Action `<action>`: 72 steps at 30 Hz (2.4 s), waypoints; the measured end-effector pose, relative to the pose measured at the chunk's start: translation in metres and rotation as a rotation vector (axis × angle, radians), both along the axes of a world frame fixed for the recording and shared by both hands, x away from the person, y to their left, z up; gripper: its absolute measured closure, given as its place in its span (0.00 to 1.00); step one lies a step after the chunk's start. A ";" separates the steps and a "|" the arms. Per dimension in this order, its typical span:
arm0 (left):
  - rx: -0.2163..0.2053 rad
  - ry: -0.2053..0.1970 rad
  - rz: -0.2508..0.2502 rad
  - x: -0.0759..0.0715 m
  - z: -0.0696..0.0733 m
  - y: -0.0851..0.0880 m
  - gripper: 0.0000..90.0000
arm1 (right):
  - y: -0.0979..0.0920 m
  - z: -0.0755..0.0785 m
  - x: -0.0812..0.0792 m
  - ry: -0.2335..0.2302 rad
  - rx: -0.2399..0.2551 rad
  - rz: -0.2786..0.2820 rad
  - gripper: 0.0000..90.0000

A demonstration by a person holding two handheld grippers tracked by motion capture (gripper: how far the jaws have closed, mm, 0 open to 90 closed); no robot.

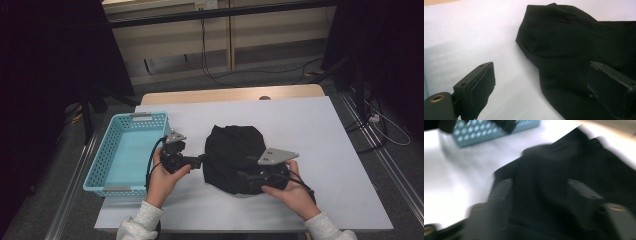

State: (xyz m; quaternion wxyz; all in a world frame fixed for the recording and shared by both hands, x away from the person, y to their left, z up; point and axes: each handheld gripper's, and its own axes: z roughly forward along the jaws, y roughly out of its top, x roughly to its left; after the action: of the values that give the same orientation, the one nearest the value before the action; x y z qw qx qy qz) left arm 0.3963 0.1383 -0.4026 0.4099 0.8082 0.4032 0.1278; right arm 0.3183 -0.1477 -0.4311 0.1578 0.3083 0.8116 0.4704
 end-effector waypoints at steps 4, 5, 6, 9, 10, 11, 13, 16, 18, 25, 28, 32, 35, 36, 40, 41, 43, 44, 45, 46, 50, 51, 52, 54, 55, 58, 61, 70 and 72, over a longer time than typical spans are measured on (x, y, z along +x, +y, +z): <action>-0.001 0.003 -0.011 0.001 -0.001 -0.005 0.09 | 0.021 -0.015 -0.007 0.024 -0.085 0.085 0.31; 0.008 0.001 -0.018 0.001 -0.001 -0.005 0.09 | 0.024 -0.017 -0.009 0.027 -0.100 0.102 0.34; 0.003 0.000 -0.019 0.000 -0.001 -0.006 0.09 | 0.026 -0.019 -0.011 0.029 -0.121 0.119 0.41; 0.007 0.005 -0.024 -0.002 -0.001 -0.007 0.09 | 0.029 -0.021 -0.011 0.035 -0.148 0.109 0.54; 0.009 0.006 -0.026 -0.002 -0.001 -0.007 0.09 | 0.029 -0.022 -0.010 0.046 -0.143 0.107 0.57; 0.008 0.006 -0.029 -0.002 -0.002 -0.007 0.09 | 0.029 -0.023 -0.010 0.051 -0.142 0.109 0.60; 0.002 0.009 -0.028 -0.002 -0.003 -0.008 0.09 | 0.031 -0.026 -0.010 0.059 -0.159 0.127 0.68; 0.000 0.016 -0.028 -0.001 -0.005 -0.008 0.09 | 0.034 -0.026 -0.010 0.042 -0.171 0.110 0.79; -0.002 0.022 -0.033 -0.001 -0.006 -0.008 0.09 | 0.034 -0.027 -0.008 0.065 -0.152 0.127 0.91; 0.010 0.020 -0.031 -0.002 -0.007 -0.007 0.09 | 0.027 -0.019 -0.005 0.064 -0.146 0.095 1.00; 0.005 0.012 -0.023 -0.002 -0.005 -0.005 0.09 | 0.011 -0.007 -0.003 0.031 -0.105 0.042 1.00; -0.002 0.009 -0.019 -0.003 -0.001 -0.005 0.09 | -0.019 0.004 -0.001 -0.008 -0.055 -0.048 1.00; -0.010 0.009 -0.011 -0.004 -0.001 -0.006 0.09 | -0.043 0.010 0.001 -0.027 -0.024 -0.131 1.00; -0.007 0.009 -0.011 -0.004 0.000 -0.006 0.09 | -0.051 0.012 0.001 -0.036 -0.022 -0.159 1.00; -0.003 0.004 -0.020 -0.006 0.000 -0.009 0.09 | -0.075 0.011 0.003 -0.028 -0.022 -0.231 1.00; -0.004 0.006 -0.020 -0.006 0.000 -0.009 0.09 | -0.079 0.009 0.004 -0.018 -0.027 -0.242 1.00; 0.000 0.003 -0.026 -0.007 0.000 -0.010 0.09 | -0.084 0.005 0.006 -0.002 -0.027 -0.262 1.00; -0.003 0.006 -0.027 -0.007 0.000 -0.010 0.09 | -0.085 0.004 0.007 0.007 -0.037 -0.266 1.00; -0.004 0.005 -0.026 -0.007 0.000 -0.010 0.09 | -0.085 0.003 0.007 0.005 -0.053 -0.272 1.00; -0.004 0.004 -0.027 -0.006 0.000 -0.010 0.09 | -0.085 0.002 0.008 0.004 -0.062 -0.278 1.00; 0.000 0.004 -0.025 -0.006 0.000 -0.009 0.10 | -0.089 0.004 0.009 -0.003 -0.085 -0.306 1.00; 0.000 0.002 -0.025 -0.006 0.000 -0.009 0.09 | -0.093 0.005 0.009 -0.002 -0.065 -0.311 1.00; -0.002 0.003 -0.024 -0.007 0.000 -0.008 0.09 | -0.097 0.005 0.010 -0.005 -0.046 -0.317 1.00; -0.002 0.002 -0.022 -0.007 0.000 -0.007 0.09 | -0.105 0.007 0.010 -0.008 -0.022 -0.335 1.00; -0.003 0.001 -0.019 -0.006 0.000 -0.006 0.10 | -0.108 0.007 0.010 -0.006 -0.015 -0.341 1.00; -0.003 0.001 -0.016 -0.006 0.001 -0.004 0.09 | -0.112 0.007 0.010 -0.004 -0.012 -0.347 1.00; -0.003 -0.001 -0.016 -0.007 0.002 -0.005 0.09 | -0.110 0.007 0.009 -0.004 -0.012 -0.339 1.00; 0.000 0.004 -0.017 -0.006 0.000 -0.004 0.09 | -0.088 0.007 0.010 -0.006 -0.059 -0.256 0.65; 0.001 0.003 -0.021 -0.006 0.000 -0.004 0.09 | -0.080 0.006 0.010 0.003 -0.058 -0.233 0.59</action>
State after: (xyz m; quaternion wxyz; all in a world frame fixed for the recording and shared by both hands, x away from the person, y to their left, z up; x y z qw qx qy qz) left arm 0.3900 0.1339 -0.4022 0.4104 0.8127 0.3950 0.1225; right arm 0.3282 -0.2275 -0.4248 0.2190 0.3967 0.7838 0.4245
